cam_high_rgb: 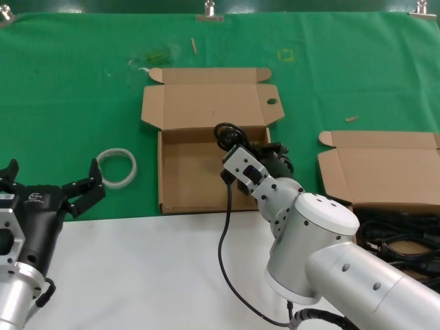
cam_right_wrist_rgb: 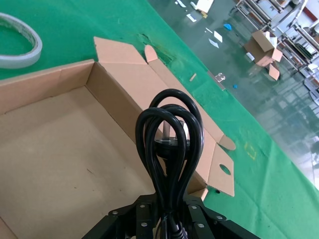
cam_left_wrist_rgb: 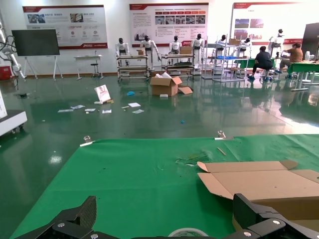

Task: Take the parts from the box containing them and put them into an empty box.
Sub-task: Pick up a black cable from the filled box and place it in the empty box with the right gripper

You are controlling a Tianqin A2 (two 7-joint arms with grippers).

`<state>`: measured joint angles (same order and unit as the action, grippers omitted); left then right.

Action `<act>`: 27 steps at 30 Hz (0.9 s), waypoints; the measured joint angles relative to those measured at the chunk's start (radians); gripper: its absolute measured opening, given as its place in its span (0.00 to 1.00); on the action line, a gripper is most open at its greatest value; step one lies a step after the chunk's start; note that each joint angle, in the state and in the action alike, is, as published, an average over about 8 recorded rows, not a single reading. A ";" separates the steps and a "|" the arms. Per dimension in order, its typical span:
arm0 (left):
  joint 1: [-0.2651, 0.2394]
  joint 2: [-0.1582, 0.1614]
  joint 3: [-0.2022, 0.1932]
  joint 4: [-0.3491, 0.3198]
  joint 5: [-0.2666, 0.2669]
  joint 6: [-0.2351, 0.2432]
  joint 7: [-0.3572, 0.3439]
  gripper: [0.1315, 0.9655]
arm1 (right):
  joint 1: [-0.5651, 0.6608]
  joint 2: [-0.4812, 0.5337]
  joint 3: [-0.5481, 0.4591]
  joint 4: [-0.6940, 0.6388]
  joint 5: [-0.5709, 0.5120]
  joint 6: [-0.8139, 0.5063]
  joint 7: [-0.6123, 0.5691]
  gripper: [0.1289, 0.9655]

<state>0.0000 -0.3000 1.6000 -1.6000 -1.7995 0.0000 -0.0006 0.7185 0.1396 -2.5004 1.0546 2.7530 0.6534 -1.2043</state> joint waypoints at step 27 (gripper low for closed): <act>0.000 0.000 0.000 0.000 0.000 0.000 0.000 1.00 | -0.021 0.026 0.011 -0.003 0.000 -0.092 0.088 0.08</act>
<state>0.0000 -0.3000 1.6001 -1.6000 -1.7996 0.0000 -0.0004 0.6974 0.1659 -2.4891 1.0517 2.7530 0.5615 -1.1162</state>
